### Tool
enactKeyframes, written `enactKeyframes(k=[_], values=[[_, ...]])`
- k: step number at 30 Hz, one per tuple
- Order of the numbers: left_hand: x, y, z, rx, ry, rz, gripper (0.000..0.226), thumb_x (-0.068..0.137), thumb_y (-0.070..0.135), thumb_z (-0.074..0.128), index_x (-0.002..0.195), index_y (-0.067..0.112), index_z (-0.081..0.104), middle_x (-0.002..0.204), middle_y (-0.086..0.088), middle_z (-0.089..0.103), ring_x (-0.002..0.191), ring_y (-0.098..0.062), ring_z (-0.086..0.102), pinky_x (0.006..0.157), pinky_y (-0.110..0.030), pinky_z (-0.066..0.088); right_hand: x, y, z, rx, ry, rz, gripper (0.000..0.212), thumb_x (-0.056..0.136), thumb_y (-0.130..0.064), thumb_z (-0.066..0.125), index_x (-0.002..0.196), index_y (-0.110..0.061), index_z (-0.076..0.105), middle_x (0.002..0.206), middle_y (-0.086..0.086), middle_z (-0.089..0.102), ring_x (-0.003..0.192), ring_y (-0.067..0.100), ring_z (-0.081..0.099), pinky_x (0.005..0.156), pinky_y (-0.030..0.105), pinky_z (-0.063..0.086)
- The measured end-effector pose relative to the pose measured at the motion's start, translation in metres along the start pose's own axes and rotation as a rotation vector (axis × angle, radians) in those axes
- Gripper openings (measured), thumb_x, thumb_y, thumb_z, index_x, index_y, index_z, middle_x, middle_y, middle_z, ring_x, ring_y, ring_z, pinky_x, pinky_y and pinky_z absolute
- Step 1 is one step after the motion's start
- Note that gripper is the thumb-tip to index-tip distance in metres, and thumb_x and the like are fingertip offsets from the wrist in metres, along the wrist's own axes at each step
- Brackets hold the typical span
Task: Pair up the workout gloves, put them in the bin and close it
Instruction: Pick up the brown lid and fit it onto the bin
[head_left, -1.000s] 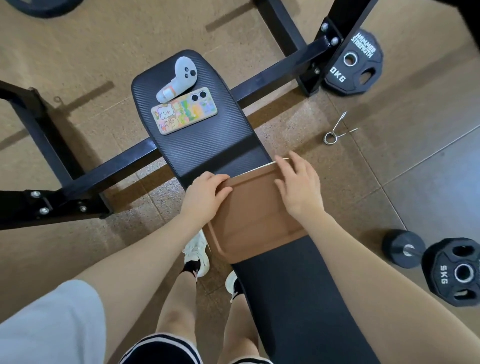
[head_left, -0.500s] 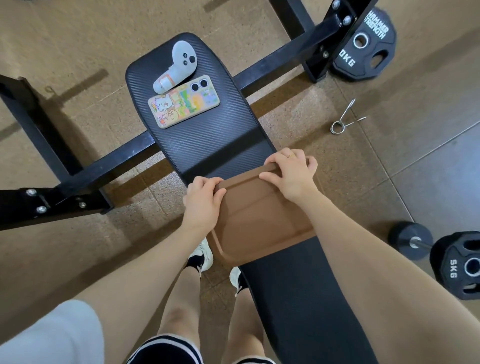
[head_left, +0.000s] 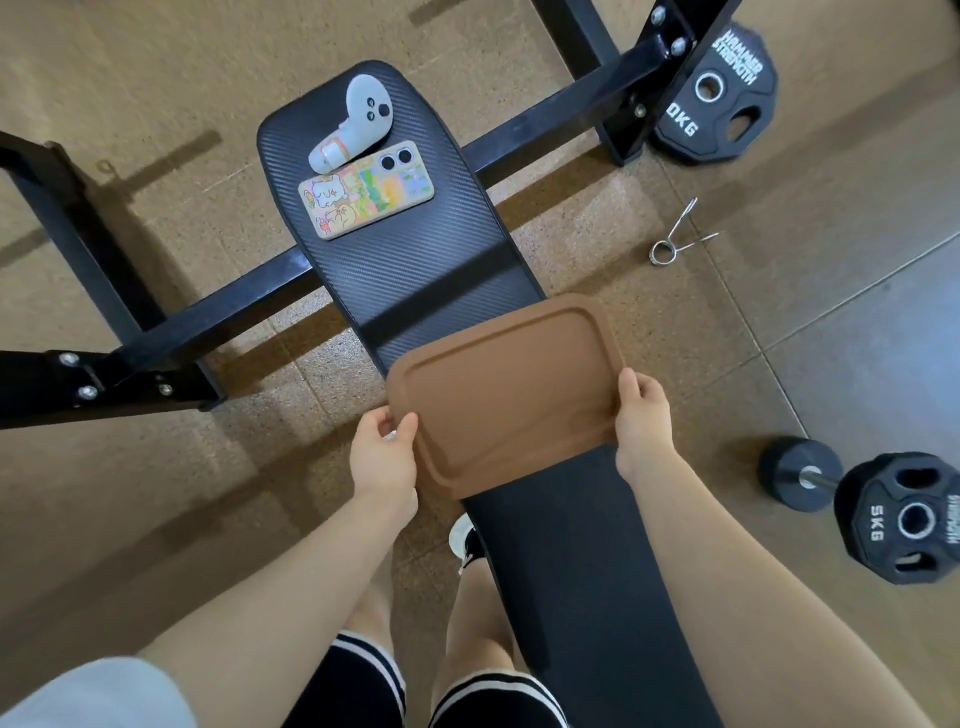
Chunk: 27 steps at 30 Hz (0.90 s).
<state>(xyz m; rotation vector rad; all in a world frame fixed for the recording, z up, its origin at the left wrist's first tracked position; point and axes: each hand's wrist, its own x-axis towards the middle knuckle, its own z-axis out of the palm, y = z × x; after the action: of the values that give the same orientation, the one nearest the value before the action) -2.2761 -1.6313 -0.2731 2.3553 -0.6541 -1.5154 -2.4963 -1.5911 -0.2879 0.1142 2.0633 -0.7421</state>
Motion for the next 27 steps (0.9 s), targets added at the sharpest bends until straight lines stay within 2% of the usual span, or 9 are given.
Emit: enactKeyframes(k=[3, 7, 11, 14, 18, 20, 23, 25, 27], values=[[0.012, -0.003, -0.003, -0.016, -0.035, -0.008, 0.018, 0.087, 0.014, 0.059, 0.104, 0.011, 0.057, 0.115, -0.016, 0.063, 0.1, -0.028, 0.061, 0.094, -0.048, 0.051, 0.006, 0.004, 0.001, 0.07, -0.016, 0.014, 0.028, 0.096, -0.036, 0.04, 0.112, -0.015, 0.049, 0.1, -0.002, 0.053, 0.09, 0.015, 0.047, 0.08, 0.03, 0.04], [0.017, -0.003, -0.001, -0.054, -0.051, -0.029, 0.03, 0.085, 0.017, 0.062, 0.11, 0.002, 0.056, 0.105, -0.012, 0.062, 0.096, -0.025, 0.061, 0.093, -0.045, 0.052, 0.01, -0.004, 0.001, 0.072, 0.062, -0.026, 0.034, 0.094, -0.038, 0.044, 0.114, -0.011, 0.052, 0.082, -0.004, 0.05, 0.072, 0.011, 0.044, 0.065, 0.025, 0.038], [0.0, -0.01, 0.003, -0.068, -0.115, -0.143, 0.036, 0.086, 0.026, 0.062, 0.115, 0.009, 0.048, 0.114, -0.01, 0.058, 0.104, -0.027, 0.059, 0.085, -0.037, 0.05, -0.009, 0.006, -0.001, 0.029, 0.034, 0.003, 0.045, 0.094, -0.038, 0.044, 0.132, -0.013, 0.041, 0.118, 0.002, 0.052, 0.105, 0.021, 0.052, 0.091, 0.035, 0.044], [-0.016, -0.027, 0.004, -0.015, -0.264, -0.204, 0.045, 0.086, 0.013, 0.062, 0.125, 0.008, 0.039, 0.112, -0.01, 0.055, 0.09, -0.024, 0.061, 0.084, -0.033, 0.047, -0.029, 0.024, 0.001, 0.175, -0.07, 0.095, 0.048, 0.093, -0.022, 0.05, 0.138, -0.013, 0.033, 0.129, 0.005, 0.049, 0.103, 0.021, 0.054, 0.096, 0.035, 0.048], [-0.026, -0.044, 0.01, -0.044, -0.283, -0.192, 0.025, 0.088, 0.003, 0.055, 0.111, 0.001, 0.046, 0.11, -0.017, 0.057, 0.081, -0.02, 0.063, 0.086, -0.029, 0.048, -0.04, 0.041, 0.006, 0.286, -0.222, 0.237, 0.048, 0.094, -0.011, 0.051, 0.138, -0.005, 0.034, 0.125, 0.016, 0.055, 0.098, 0.023, 0.059, 0.095, 0.033, 0.049], [-0.023, -0.047, 0.012, -0.035, -0.266, -0.163, 0.025, 0.089, 0.002, 0.054, 0.113, -0.005, 0.049, 0.105, -0.017, 0.059, 0.082, -0.022, 0.063, 0.085, -0.028, 0.048, -0.037, 0.045, 0.009, 0.26, -0.243, 0.252, 0.044, 0.094, -0.014, 0.051, 0.134, -0.001, 0.039, 0.107, 0.013, 0.062, 0.088, 0.019, 0.064, 0.084, 0.029, 0.054], [-0.02, -0.049, 0.018, 0.022, -0.278, -0.149, 0.026, 0.089, 0.005, 0.056, 0.112, -0.005, 0.05, 0.095, -0.014, 0.062, 0.074, -0.016, 0.063, 0.068, -0.022, 0.054, -0.025, 0.044, 0.009, 0.212, -0.219, 0.262, 0.031, 0.093, -0.017, 0.053, 0.118, 0.0, 0.05, 0.095, 0.012, 0.063, 0.077, 0.014, 0.066, 0.063, 0.022, 0.053], [-0.025, -0.05, 0.026, 0.065, -0.277, -0.168, 0.028, 0.088, 0.005, 0.056, 0.114, -0.003, 0.048, 0.097, -0.018, 0.06, 0.071, -0.019, 0.062, 0.054, -0.017, 0.054, -0.018, 0.043, 0.006, 0.163, -0.202, 0.317, 0.021, 0.093, -0.016, 0.052, 0.109, -0.002, 0.053, 0.103, 0.014, 0.063, 0.074, 0.013, 0.065, 0.06, 0.024, 0.053], [-0.029, -0.05, 0.031, 0.023, -0.23, -0.194, 0.03, 0.089, 0.002, 0.053, 0.117, -0.003, 0.045, 0.1, -0.02, 0.057, 0.064, -0.019, 0.059, 0.043, -0.015, 0.051, -0.021, 0.046, -0.004, 0.168, -0.198, 0.417, 0.024, 0.095, -0.014, 0.048, 0.116, -0.002, 0.053, 0.103, 0.013, 0.064, 0.073, 0.015, 0.065, 0.064, 0.027, 0.054]])
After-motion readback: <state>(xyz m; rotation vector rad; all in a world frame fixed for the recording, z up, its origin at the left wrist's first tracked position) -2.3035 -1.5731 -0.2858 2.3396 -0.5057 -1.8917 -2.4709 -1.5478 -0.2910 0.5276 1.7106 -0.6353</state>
